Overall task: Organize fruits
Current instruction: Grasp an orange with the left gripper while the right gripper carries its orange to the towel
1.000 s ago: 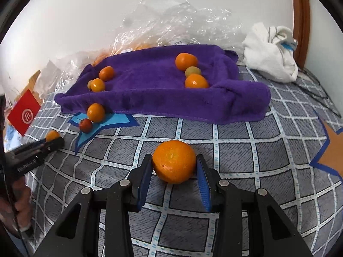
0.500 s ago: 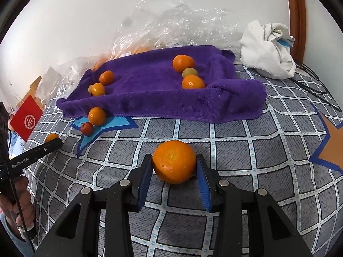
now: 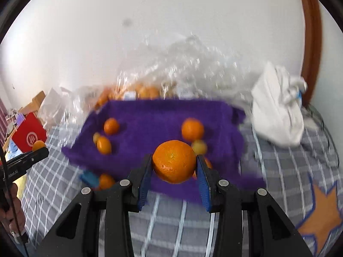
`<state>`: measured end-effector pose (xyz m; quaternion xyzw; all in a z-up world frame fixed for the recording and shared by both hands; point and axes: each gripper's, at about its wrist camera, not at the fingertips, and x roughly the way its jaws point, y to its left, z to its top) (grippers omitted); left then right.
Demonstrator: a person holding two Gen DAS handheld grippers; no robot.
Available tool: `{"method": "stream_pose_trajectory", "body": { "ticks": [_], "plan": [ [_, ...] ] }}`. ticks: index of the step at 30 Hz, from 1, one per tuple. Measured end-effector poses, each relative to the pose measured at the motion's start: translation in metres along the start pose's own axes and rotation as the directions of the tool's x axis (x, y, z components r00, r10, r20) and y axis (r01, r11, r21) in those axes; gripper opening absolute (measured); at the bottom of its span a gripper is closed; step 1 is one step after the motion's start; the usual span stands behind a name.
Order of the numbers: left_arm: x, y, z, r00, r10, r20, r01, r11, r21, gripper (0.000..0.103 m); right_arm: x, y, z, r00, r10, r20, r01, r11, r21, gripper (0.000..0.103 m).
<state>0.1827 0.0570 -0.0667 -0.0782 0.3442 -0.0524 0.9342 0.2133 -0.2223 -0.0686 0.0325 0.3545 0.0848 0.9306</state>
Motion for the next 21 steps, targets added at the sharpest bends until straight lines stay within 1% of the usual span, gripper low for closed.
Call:
{"method": "stream_pose_trajectory", "body": {
  "ticks": [2, 4, 6, 8, 10, 13, 15, 18, 21],
  "plan": [
    [0.011, -0.004, 0.007, 1.000, 0.004, 0.015, -0.003, 1.000, -0.001, 0.033, 0.008, 0.003, 0.010, 1.000, -0.009, 0.014, 0.009, 1.000, -0.005, 0.040],
    [0.029, -0.008, 0.009, 0.999, 0.012, 0.030, -0.012, 1.000, 0.019, 0.033, 0.024, 0.003, 0.012, 1.000, 0.019, 0.011, -0.019, 1.000, 0.007, 0.040],
    [0.047, -0.009, 0.006, 0.999, 0.036, 0.031, -0.037, 0.999, 0.030, 0.033, 0.040, 0.000, 0.007, 0.999, 0.031, -0.005, -0.031, 0.999, 0.028, 0.040],
    [0.060, -0.006, 0.001, 0.999, 0.036, 0.021, -0.037, 0.999, 0.027, 0.033, 0.055, -0.003, -0.002, 0.999, 0.034, -0.022, -0.033, 0.999, 0.037, 0.040],
    [0.070, -0.001, -0.005, 1.000, 0.029, 0.011, -0.029, 0.999, 0.017, 0.033, 0.068, -0.006, -0.011, 0.997, 0.029, -0.065, -0.027, 0.999, 0.039, 0.040],
    [0.083, 0.003, -0.010, 0.999, 0.042, -0.032, -0.042, 0.999, 0.010, 0.033, 0.072, -0.009, -0.017, 0.996, 0.035, -0.077, -0.032, 0.998, 0.047, 0.040],
    [0.088, 0.000, -0.012, 0.998, 0.049, -0.034, -0.048, 0.998, 0.032, 0.033, 0.077, -0.010, -0.020, 0.995, 0.035, -0.095, -0.030, 0.998, 0.052, 0.040],
    [0.094, -0.006, -0.016, 0.995, 0.092, -0.040, -0.089, 0.994, 0.070, 0.033, 0.081, -0.008, -0.024, 0.994, 0.034, -0.100, -0.031, 0.999, 0.036, 0.040],
    [0.100, -0.010, -0.020, 0.994, 0.101, -0.050, -0.096, 0.990, 0.099, 0.033, 0.083, -0.003, -0.025, 0.993, 0.048, -0.107, -0.046, 0.999, 0.021, 0.040]
  ]
}}
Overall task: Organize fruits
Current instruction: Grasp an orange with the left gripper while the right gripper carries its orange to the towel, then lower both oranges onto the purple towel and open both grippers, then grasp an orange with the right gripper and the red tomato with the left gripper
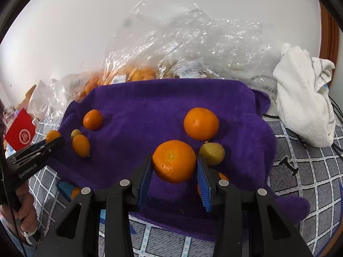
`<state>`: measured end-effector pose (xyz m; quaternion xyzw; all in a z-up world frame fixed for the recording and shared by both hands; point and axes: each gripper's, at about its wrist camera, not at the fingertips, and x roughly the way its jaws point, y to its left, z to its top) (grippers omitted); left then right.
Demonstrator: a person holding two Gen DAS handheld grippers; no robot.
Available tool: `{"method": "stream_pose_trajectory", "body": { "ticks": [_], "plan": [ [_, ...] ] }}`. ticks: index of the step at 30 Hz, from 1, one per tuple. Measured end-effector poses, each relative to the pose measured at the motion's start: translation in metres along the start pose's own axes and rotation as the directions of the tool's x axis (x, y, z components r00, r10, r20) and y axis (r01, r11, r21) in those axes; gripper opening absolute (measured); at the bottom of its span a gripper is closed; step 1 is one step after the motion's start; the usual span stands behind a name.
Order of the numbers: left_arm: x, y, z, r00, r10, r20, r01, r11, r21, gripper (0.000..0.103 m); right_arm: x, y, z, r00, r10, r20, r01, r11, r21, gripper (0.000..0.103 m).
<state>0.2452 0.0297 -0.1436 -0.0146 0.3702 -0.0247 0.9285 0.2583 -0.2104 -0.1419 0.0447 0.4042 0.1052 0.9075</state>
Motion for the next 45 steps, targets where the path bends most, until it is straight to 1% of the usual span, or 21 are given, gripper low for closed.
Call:
{"method": "stream_pose_trajectory", "body": {
  "ticks": [5, 10, 14, 17, 18, 20, 21, 22, 23, 24, 25, 26, 29, 31, 33, 35, 37, 40, 43, 44, 45],
  "plan": [
    [0.005, 0.000, -0.003, 1.000, 0.002, -0.017, -0.002, 1.000, 0.001, 0.033, 0.008, 0.005, -0.003, 1.000, -0.004, -0.024, 0.004, 1.000, -0.024, 0.040],
    [0.006, 0.002, -0.002, 1.000, -0.004, -0.028, 0.004, 1.000, -0.011, 0.033, 0.015, 0.005, -0.004, 0.999, -0.011, -0.049, 0.010, 1.000, -0.024, 0.040],
    [0.004, 0.001, -0.003, 1.000, 0.005, -0.022, -0.005, 1.000, -0.002, 0.033, 0.015, 0.005, -0.004, 0.999, -0.015, -0.049, 0.014, 1.000, -0.018, 0.041],
    [0.004, -0.001, -0.003, 0.999, 0.023, -0.024, -0.023, 1.000, 0.014, 0.033, 0.014, 0.006, -0.003, 0.999, -0.026, -0.048, 0.025, 0.999, -0.021, 0.044],
    [0.004, -0.002, -0.003, 0.999, 0.028, -0.024, -0.028, 0.999, 0.016, 0.033, 0.014, 0.006, -0.003, 0.999, -0.027, -0.047, 0.026, 0.999, -0.023, 0.047],
    [0.002, -0.003, -0.003, 1.000, 0.023, -0.013, -0.023, 1.000, 0.010, 0.034, 0.011, 0.006, -0.003, 0.999, -0.028, -0.038, 0.027, 0.999, -0.026, 0.049],
    [0.001, -0.003, -0.003, 1.000, 0.021, -0.008, -0.021, 1.000, 0.008, 0.039, 0.010, 0.006, -0.003, 0.999, -0.030, -0.036, 0.029, 0.999, -0.026, 0.050],
    [0.000, -0.002, -0.002, 1.000, 0.019, -0.001, -0.019, 1.000, 0.005, 0.044, 0.008, 0.006, -0.003, 0.999, -0.033, -0.033, 0.032, 0.999, -0.026, 0.051],
    [-0.003, -0.001, -0.001, 1.000, 0.015, 0.011, -0.015, 1.000, -0.001, 0.046, 0.005, 0.006, -0.003, 0.999, -0.034, -0.028, 0.033, 0.999, -0.025, 0.052],
    [-0.005, 0.000, -0.001, 1.000, 0.013, 0.018, -0.013, 1.000, -0.006, 0.048, 0.002, 0.006, -0.003, 0.999, -0.033, -0.018, 0.033, 0.999, -0.025, 0.056],
    [-0.008, 0.001, -0.001, 1.000, 0.011, 0.029, -0.011, 1.000, -0.012, 0.048, -0.002, 0.006, -0.003, 0.999, -0.035, -0.006, 0.035, 0.999, -0.025, 0.060],
    [-0.010, 0.002, 0.000, 0.999, 0.009, 0.035, -0.008, 1.000, -0.017, 0.048, -0.004, 0.007, -0.003, 0.999, -0.037, 0.004, 0.037, 0.999, -0.025, 0.061],
    [-0.016, 0.004, 0.002, 0.999, 0.001, 0.048, 0.000, 1.000, -0.022, 0.048, -0.015, 0.010, 0.001, 0.999, -0.037, 0.037, 0.038, 0.999, -0.026, 0.061],
    [-0.021, 0.005, 0.004, 0.998, -0.007, 0.070, 0.009, 1.000, -0.025, 0.048, -0.026, 0.011, 0.003, 0.997, -0.032, 0.071, 0.033, 0.999, -0.016, 0.061],
    [-0.026, 0.006, 0.005, 0.996, -0.018, 0.088, 0.020, 0.999, -0.029, 0.048, -0.037, 0.010, 0.003, 0.996, -0.032, 0.083, 0.030, 0.999, 0.018, 0.061],
    [-0.032, 0.008, 0.007, 0.995, -0.037, 0.096, 0.041, 0.998, -0.041, 0.048, -0.051, 0.010, 0.001, 0.996, -0.013, 0.086, 0.011, 0.999, 0.032, 0.061],
    [-0.037, 0.008, 0.010, 0.993, -0.060, 0.100, 0.064, 0.997, -0.044, 0.048, -0.066, 0.011, -0.003, 0.994, -0.028, 0.101, 0.025, 0.999, 0.034, 0.061],
    [-0.049, 0.005, 0.013, 0.989, -0.074, 0.125, 0.078, 0.997, -0.024, 0.048, -0.080, 0.015, -0.009, 0.993, -0.065, 0.099, 0.062, 0.998, 0.027, 0.061],
    [-0.065, 0.004, 0.018, 0.988, -0.066, 0.136, 0.065, 0.998, 0.011, 0.048, -0.083, 0.027, -0.017, 0.997, -0.047, 0.057, 0.046, 0.999, 0.013, 0.061],
    [-0.069, 0.006, 0.018, 0.989, -0.068, 0.131, 0.068, 0.998, 0.007, 0.048, -0.083, 0.032, -0.019, 0.998, -0.043, 0.047, 0.043, 0.999, -0.001, 0.061],
    [-0.075, 0.011, 0.017, 0.990, -0.085, 0.117, 0.086, 0.996, -0.005, 0.048, -0.082, 0.038, -0.021, 0.998, -0.045, 0.040, 0.046, 0.999, -0.019, 0.061]
  ]
}}
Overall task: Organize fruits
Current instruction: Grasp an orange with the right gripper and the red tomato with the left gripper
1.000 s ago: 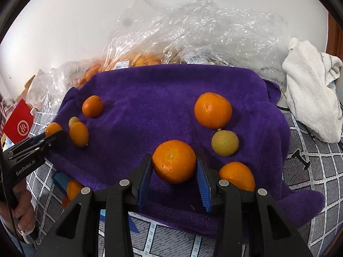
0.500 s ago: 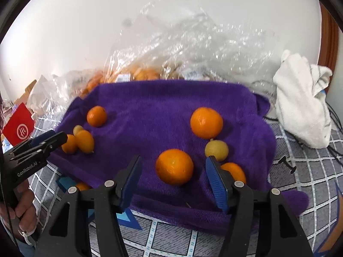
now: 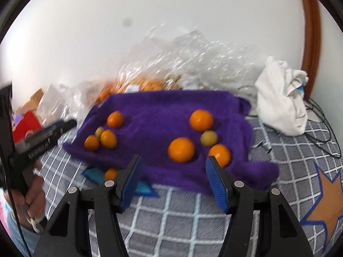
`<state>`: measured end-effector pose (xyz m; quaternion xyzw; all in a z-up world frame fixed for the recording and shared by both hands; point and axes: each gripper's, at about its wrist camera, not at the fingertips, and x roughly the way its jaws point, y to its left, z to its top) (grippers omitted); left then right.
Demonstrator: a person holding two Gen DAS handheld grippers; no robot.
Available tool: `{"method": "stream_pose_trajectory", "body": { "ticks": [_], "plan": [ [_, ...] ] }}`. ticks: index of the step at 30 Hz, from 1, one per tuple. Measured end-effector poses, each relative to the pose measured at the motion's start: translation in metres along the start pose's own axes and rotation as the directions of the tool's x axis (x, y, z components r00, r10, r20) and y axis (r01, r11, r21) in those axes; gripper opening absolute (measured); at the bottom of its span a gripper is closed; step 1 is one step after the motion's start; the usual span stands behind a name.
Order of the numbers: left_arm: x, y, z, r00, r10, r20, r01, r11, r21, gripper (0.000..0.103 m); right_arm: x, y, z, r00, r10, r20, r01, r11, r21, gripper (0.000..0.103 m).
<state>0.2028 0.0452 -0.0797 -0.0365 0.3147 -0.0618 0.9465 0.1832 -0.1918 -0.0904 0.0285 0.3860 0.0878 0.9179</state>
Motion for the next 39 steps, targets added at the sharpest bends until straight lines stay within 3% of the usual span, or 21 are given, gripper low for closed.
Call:
{"method": "stream_pose_trajectory", "body": {
  "ticks": [3, 7, 14, 17, 21, 26, 28, 34, 39],
  "plan": [
    [-0.013, 0.014, -0.008, 0.999, 0.004, -0.037, -0.005, 1.000, -0.008, 0.048, 0.008, 0.023, -0.010, 0.999, 0.019, -0.027, -0.020, 0.998, -0.054, 0.060],
    [-0.030, 0.043, -0.032, 0.998, 0.015, -0.060, -0.017, 0.999, -0.039, 0.048, 0.026, 0.045, -0.019, 0.995, 0.066, -0.077, -0.071, 0.995, -0.065, 0.045],
    [-0.038, 0.079, -0.074, 0.996, 0.019, -0.084, -0.029, 0.993, -0.116, 0.048, 0.056, 0.073, -0.023, 0.986, 0.100, -0.132, -0.112, 0.990, -0.083, 0.045],
    [-0.033, 0.089, -0.086, 0.996, 0.010, -0.086, -0.022, 0.990, -0.142, 0.048, 0.069, 0.072, -0.021, 0.983, 0.097, -0.157, -0.106, 0.993, -0.050, 0.045],
    [-0.027, 0.101, -0.092, 0.995, -0.021, -0.093, 0.002, 0.980, -0.200, 0.048, 0.084, 0.069, -0.018, 0.970, 0.155, -0.190, -0.155, 0.988, 0.015, 0.045],
    [-0.025, 0.108, -0.093, 0.994, -0.040, -0.098, 0.016, 0.971, -0.238, 0.048, 0.091, 0.065, -0.018, 0.965, 0.181, -0.190, -0.172, 0.983, 0.064, 0.032],
    [-0.024, 0.108, -0.093, 0.994, -0.055, -0.098, 0.029, 0.969, -0.243, 0.048, 0.087, 0.062, -0.019, 0.964, 0.195, -0.182, -0.183, 0.980, 0.083, 0.032],
    [-0.022, 0.101, -0.098, 0.993, -0.025, -0.111, 0.002, 0.979, -0.203, 0.048, 0.058, 0.043, -0.019, 0.982, 0.152, -0.112, -0.142, 0.986, 0.087, 0.032],
    [-0.020, 0.096, -0.097, 0.993, -0.024, -0.115, 0.002, 0.982, -0.186, 0.048, 0.030, 0.021, -0.039, 0.997, 0.014, -0.072, -0.014, 1.000, 0.006, 0.032]
  ]
}}
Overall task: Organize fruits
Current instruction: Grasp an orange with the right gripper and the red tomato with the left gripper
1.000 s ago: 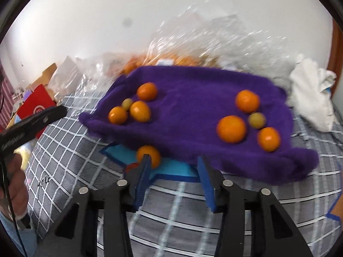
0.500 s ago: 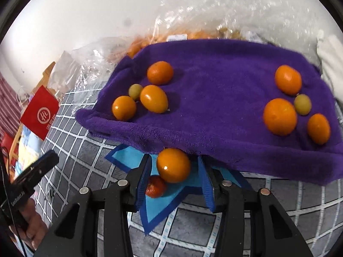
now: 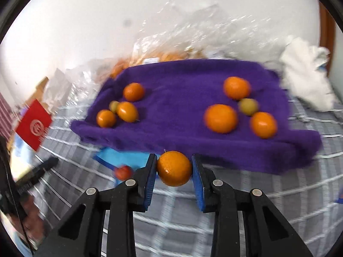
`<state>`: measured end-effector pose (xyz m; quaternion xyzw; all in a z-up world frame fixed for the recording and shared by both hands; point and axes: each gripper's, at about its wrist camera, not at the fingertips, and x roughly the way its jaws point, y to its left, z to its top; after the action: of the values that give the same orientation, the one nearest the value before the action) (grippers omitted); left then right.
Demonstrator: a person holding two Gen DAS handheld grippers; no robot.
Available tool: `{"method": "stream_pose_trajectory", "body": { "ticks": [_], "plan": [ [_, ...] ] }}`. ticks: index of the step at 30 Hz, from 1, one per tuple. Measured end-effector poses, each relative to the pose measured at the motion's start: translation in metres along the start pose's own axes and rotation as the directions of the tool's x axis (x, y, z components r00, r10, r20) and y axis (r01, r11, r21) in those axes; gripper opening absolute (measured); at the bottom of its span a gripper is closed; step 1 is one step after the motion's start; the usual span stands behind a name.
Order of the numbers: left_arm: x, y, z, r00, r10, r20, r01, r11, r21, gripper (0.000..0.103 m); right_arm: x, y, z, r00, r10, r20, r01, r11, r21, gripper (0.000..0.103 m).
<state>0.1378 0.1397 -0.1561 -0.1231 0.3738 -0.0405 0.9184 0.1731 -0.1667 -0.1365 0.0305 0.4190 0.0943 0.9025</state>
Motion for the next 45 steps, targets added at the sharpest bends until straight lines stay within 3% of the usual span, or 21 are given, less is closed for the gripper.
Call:
{"method": "stream_pose_trajectory", "body": {
  "ticks": [3, 8, 13, 17, 24, 28, 36, 41, 43, 45],
  "plan": [
    [-0.002, -0.006, 0.000, 1.000, 0.024, 0.009, -0.025, 0.999, 0.035, 0.048, -0.007, -0.010, -0.017, 0.999, -0.041, -0.003, 0.041, 0.998, -0.042, 0.032],
    [-0.013, -0.015, -0.005, 1.000, -0.005, -0.012, 0.006, 1.000, 0.017, 0.048, -0.008, -0.028, -0.035, 1.000, -0.001, -0.029, 0.000, 0.999, -0.039, 0.032],
    [-0.027, -0.038, -0.016, 0.999, 0.032, -0.020, -0.030, 0.995, 0.093, 0.048, -0.001, -0.029, -0.041, 0.999, 0.030, -0.042, -0.032, 0.999, -0.043, 0.033],
    [-0.029, -0.053, -0.024, 0.998, -0.004, -0.060, 0.009, 0.995, 0.095, 0.048, -0.006, -0.025, -0.045, 0.999, 0.027, -0.027, -0.029, 0.997, -0.067, 0.032],
    [-0.012, -0.105, -0.022, 0.995, 0.002, -0.102, 0.018, 0.980, 0.199, 0.048, -0.014, -0.044, -0.048, 1.000, -0.015, 0.020, 0.016, 0.998, -0.054, 0.032],
    [0.011, -0.130, -0.022, 0.991, 0.003, -0.133, 0.025, 0.978, 0.209, 0.048, -0.016, -0.067, -0.048, 0.997, 0.069, 0.032, -0.070, 0.997, 0.045, 0.032],
    [0.041, -0.157, -0.016, 0.991, 0.008, -0.134, 0.022, 0.975, 0.223, 0.048, -0.016, -0.068, -0.049, 0.997, 0.067, 0.025, -0.069, 0.995, 0.068, 0.032],
    [0.057, -0.156, -0.017, 0.990, 0.032, -0.137, -0.005, 0.980, 0.198, 0.037, -0.016, -0.070, -0.050, 0.998, 0.065, 0.027, -0.067, 0.994, 0.084, 0.032],
    [0.056, -0.156, -0.016, 0.993, 0.037, -0.112, -0.014, 0.980, 0.201, 0.024, -0.016, -0.070, -0.050, 0.998, 0.065, 0.026, -0.067, 0.994, 0.083, 0.032],
    [0.058, -0.157, -0.016, 0.993, 0.016, -0.113, 0.007, 0.980, 0.197, 0.022, -0.016, -0.070, -0.049, 0.997, 0.067, 0.025, -0.069, 0.994, 0.084, 0.032]
  ]
}}
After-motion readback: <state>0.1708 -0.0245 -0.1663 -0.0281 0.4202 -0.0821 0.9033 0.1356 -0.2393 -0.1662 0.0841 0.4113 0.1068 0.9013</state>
